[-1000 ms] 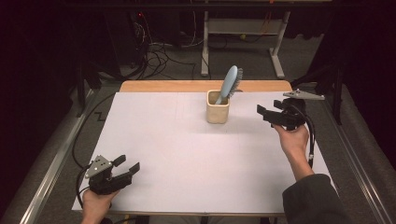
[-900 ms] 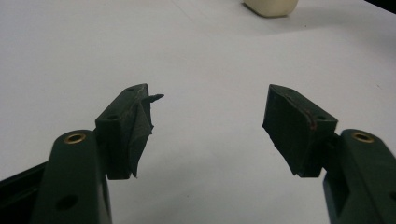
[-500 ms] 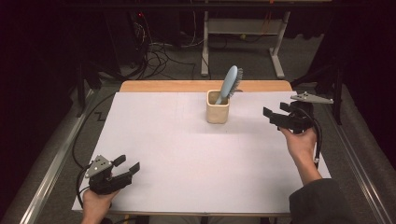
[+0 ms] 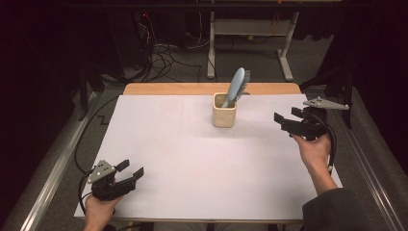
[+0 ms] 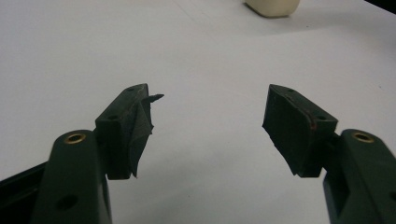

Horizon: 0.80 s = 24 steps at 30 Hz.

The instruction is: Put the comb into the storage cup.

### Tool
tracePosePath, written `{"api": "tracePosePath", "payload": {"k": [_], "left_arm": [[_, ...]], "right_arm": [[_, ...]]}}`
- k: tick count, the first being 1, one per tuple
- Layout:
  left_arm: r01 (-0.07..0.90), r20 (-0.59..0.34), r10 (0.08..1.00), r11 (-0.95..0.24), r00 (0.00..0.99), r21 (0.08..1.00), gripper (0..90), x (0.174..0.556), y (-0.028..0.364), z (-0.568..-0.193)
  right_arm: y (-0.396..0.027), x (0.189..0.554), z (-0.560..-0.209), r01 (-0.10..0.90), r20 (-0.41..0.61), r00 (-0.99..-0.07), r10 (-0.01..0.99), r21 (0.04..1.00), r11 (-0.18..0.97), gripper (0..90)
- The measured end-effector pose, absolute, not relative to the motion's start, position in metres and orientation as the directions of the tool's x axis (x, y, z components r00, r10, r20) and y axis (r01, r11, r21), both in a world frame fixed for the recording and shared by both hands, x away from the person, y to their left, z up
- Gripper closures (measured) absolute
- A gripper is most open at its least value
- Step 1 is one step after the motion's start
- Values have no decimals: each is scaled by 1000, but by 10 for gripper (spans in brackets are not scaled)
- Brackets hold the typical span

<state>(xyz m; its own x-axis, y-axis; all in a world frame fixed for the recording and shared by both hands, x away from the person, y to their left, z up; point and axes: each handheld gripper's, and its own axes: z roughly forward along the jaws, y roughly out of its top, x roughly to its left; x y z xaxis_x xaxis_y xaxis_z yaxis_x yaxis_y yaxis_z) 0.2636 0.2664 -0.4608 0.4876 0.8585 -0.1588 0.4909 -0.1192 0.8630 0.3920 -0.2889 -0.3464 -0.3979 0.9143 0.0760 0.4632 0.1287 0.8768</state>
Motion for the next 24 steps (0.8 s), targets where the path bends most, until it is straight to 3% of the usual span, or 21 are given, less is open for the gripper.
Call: {"api": "tracePosePath", "payload": {"k": [24], "left_arm": [[491, -158, 859, -119, 486, 863, 332, 263, 266, -461]], "right_arm": [[-310, 366, -353, 451, 86, -400, 913, 885, 114, 281]]}}
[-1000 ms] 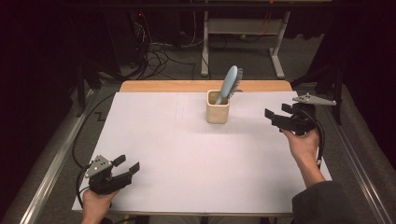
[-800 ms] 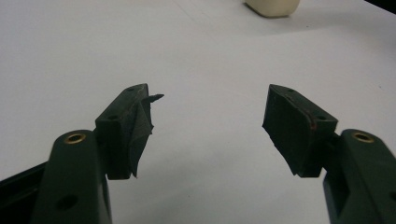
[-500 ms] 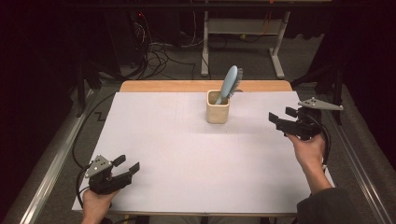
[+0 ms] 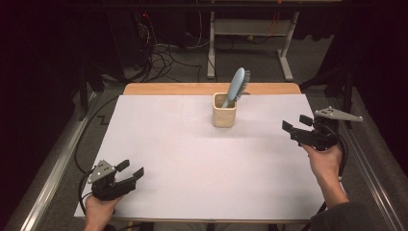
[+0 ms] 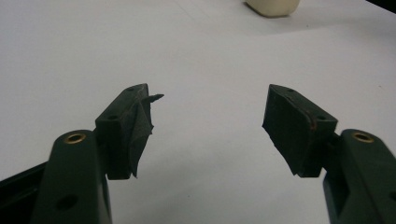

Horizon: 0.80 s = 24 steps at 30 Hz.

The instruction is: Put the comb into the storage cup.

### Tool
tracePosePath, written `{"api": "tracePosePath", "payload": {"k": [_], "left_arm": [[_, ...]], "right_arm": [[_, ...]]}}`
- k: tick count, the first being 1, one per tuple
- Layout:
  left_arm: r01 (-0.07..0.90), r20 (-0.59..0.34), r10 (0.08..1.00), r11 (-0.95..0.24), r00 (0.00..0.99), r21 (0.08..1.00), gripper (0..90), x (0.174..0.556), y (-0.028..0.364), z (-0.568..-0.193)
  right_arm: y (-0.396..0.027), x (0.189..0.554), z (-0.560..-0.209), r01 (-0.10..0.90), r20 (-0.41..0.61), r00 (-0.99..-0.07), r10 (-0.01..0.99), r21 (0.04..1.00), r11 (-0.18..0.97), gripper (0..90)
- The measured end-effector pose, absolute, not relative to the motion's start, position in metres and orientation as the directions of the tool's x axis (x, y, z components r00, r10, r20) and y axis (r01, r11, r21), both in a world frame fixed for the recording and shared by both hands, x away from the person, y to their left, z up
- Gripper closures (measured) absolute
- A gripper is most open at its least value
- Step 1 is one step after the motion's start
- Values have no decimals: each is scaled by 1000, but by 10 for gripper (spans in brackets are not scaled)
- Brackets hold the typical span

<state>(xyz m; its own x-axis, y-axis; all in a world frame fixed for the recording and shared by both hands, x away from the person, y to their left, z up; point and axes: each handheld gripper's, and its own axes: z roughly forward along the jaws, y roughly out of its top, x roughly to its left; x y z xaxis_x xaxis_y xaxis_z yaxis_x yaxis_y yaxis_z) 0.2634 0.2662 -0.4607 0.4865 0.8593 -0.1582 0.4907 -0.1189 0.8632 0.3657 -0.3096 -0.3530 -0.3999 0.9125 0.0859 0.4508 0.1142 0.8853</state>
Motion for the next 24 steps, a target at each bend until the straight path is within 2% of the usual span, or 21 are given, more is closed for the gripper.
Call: {"api": "tracePosePath", "payload": {"k": [24], "left_arm": [[494, -161, 858, -118, 487, 862, 332, 264, 266, -461]], "right_arm": [[-319, 345, -358, 427, 86, -415, 906, 898, 110, 281]]}}
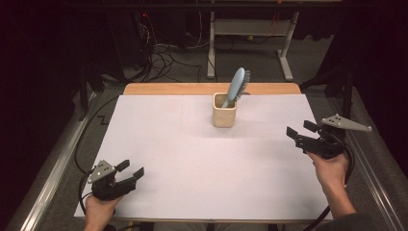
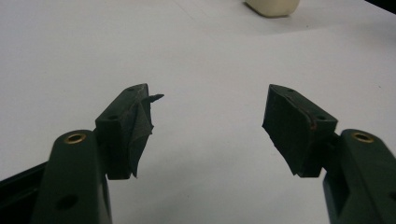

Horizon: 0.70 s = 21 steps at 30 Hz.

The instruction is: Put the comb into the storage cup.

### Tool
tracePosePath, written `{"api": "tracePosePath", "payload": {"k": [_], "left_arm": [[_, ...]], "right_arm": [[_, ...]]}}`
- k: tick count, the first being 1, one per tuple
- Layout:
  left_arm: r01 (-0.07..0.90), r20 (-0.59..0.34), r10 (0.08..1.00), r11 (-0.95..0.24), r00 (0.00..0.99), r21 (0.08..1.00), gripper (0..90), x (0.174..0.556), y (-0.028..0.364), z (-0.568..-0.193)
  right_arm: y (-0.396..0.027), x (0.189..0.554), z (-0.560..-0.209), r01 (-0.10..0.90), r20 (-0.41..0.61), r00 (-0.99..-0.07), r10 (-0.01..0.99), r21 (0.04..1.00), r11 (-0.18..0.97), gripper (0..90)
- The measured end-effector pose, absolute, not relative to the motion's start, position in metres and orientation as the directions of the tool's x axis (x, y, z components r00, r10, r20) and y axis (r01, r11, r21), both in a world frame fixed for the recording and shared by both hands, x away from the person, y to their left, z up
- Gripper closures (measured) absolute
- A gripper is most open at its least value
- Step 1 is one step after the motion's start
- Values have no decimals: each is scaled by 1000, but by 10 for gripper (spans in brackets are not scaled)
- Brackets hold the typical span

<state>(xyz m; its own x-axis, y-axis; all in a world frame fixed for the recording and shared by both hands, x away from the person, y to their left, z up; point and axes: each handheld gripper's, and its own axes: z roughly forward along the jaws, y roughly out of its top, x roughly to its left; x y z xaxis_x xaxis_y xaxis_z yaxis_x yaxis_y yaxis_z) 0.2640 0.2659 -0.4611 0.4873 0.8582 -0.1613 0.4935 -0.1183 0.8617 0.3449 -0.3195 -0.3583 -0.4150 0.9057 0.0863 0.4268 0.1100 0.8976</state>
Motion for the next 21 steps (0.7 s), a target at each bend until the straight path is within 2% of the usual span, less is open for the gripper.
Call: {"api": "tracePosePath", "payload": {"k": [21], "left_arm": [[497, -166, 860, -114, 483, 860, 332, 265, 266, -462]], "right_arm": [[-332, 326, -369, 426, 94, -410, 907, 899, 100, 279]]}}
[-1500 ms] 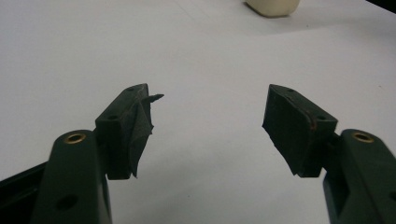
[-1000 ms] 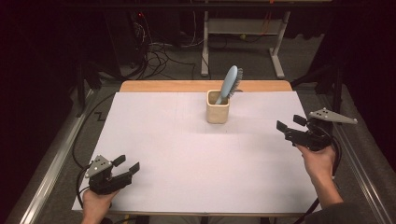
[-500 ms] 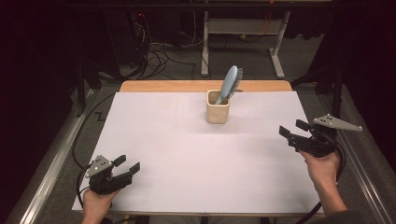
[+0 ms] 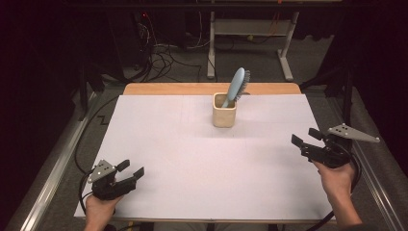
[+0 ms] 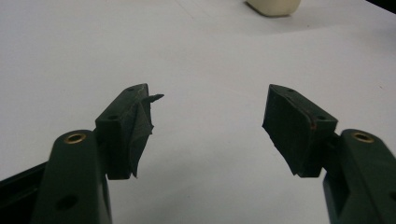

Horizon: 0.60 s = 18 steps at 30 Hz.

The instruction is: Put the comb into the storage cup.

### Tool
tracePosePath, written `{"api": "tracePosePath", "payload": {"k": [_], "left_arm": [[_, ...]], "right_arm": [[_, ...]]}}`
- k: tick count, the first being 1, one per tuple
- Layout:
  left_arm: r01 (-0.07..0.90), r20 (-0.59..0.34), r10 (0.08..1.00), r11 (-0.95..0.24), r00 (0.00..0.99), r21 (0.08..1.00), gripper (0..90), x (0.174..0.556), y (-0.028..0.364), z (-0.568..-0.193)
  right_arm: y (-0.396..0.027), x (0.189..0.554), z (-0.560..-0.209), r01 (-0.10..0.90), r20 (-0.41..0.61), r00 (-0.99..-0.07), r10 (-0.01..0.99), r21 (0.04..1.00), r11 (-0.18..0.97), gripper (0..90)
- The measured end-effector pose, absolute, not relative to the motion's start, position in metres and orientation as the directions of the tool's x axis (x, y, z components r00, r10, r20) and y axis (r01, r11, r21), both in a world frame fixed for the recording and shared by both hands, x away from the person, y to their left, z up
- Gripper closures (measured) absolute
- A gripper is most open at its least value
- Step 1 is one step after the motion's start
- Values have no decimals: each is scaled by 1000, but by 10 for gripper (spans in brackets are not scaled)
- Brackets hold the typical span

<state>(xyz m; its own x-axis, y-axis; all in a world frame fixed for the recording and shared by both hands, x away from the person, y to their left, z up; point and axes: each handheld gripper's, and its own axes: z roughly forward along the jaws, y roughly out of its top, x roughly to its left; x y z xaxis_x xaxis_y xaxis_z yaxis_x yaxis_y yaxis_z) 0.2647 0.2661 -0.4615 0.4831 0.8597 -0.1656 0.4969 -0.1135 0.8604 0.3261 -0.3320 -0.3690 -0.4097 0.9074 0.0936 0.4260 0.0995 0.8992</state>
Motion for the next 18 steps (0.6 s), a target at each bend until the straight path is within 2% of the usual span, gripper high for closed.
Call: {"api": "tracePosePath", "payload": {"k": [18], "left_arm": [[495, -163, 861, -114, 482, 861, 332, 264, 266, -461]], "right_arm": [[-337, 309, -378, 419, 118, -413, 903, 905, 74, 277]]}}
